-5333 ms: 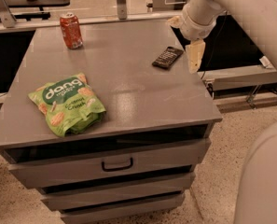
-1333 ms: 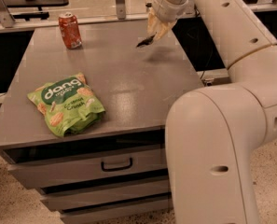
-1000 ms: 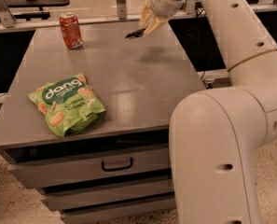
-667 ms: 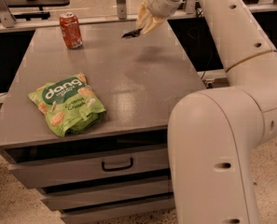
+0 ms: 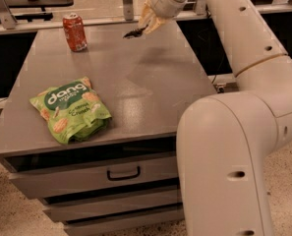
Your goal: Move rxbar chocolate near coke can
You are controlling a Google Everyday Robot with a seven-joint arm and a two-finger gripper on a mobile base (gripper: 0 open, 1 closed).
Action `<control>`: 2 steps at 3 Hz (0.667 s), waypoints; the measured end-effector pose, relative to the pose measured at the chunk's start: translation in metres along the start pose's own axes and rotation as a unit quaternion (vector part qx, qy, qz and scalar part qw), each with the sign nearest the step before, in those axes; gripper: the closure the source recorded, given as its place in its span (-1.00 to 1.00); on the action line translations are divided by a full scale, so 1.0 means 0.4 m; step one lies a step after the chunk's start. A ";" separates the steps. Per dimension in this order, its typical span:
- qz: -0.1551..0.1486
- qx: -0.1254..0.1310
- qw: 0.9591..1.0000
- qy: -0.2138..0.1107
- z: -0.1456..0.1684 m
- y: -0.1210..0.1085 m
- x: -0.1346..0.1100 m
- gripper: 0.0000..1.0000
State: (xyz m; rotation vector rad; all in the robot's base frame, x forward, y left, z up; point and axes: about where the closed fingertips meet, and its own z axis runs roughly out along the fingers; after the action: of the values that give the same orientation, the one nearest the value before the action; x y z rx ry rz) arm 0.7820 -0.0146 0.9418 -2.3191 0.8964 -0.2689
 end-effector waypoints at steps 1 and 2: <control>-0.047 0.038 0.998 -0.019 0.067 -0.091 -0.053 1.00; -0.087 0.059 0.993 -0.047 0.143 -0.146 -0.117 1.00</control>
Offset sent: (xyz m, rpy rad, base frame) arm 0.0186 0.1401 -0.0144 0.1078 -0.1603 0.3042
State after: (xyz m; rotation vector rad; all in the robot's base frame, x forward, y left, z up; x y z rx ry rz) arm 0.8007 0.0776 0.9350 -2.2809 0.6177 -0.2765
